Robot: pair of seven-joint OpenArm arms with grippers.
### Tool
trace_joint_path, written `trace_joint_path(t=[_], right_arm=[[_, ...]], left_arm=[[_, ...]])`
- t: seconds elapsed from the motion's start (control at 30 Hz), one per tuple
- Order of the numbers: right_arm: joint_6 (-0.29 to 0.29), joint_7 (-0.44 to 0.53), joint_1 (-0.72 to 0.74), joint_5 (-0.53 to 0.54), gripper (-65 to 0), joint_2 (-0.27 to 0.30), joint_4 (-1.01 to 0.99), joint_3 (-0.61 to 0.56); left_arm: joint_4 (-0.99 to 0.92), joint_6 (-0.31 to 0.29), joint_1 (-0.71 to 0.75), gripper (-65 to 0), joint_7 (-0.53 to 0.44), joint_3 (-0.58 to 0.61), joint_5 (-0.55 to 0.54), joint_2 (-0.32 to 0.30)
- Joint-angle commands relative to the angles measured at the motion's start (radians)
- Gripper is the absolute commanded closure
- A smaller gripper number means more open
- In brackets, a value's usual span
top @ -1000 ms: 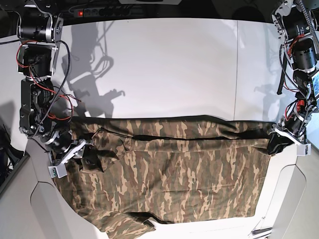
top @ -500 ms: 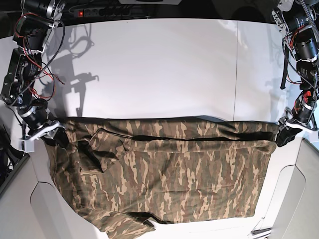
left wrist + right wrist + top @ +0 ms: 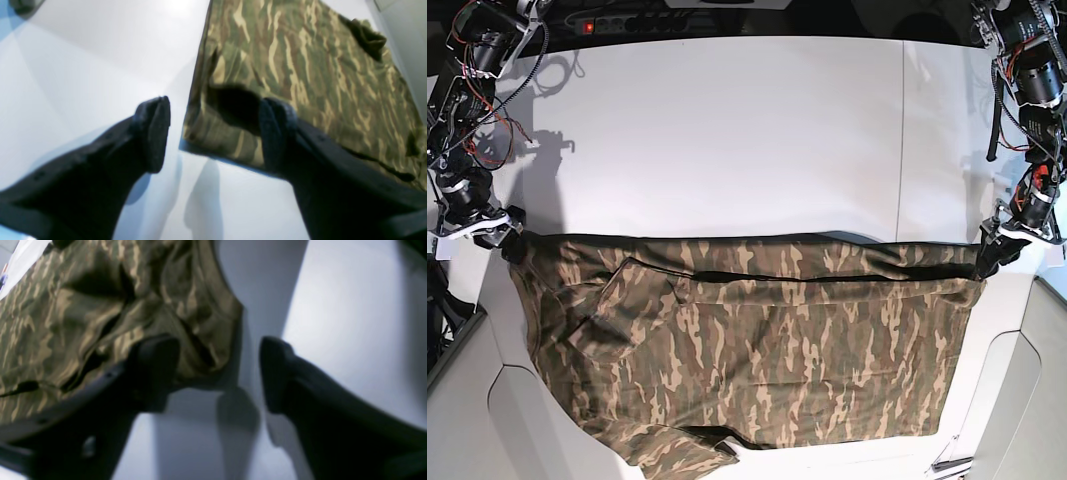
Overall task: Fold the T-shirt properly
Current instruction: 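Lift the shirt with both grippers and pull it toward the robot, then lay the shirt edge down and release both grippers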
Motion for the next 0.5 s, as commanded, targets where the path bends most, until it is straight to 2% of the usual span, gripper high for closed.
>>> trace_joint_path(t=[0.0,0.07,0.2,0.47], right_arm=[[0.011,0.032,0.018,0.022,-43.1,0.014,0.006,-0.001],[0.011,0.043,0.019,0.023,-43.1,0.014,-0.013,-0.007],[0.011,0.08,0.026,0.023,-43.0,0.014,-0.067,-0.036],[0.011,0.108,0.036,0.022,-43.0,-0.027,-0.101,-0.059]], left_arm=[[0.015,-0.005,-0.016,-43.9,-0.023,-0.006,-0.016,-0.023],[0.015,-0.003,-0.016,-43.9,-0.024,-0.006,-0.012,-0.016],[0.015,0.068,-0.019,-43.9,-0.029,-0.005,0.03,0.016],[0.015,0.076,-0.024,-43.9,-0.073,0.041,0.063,0.068]])
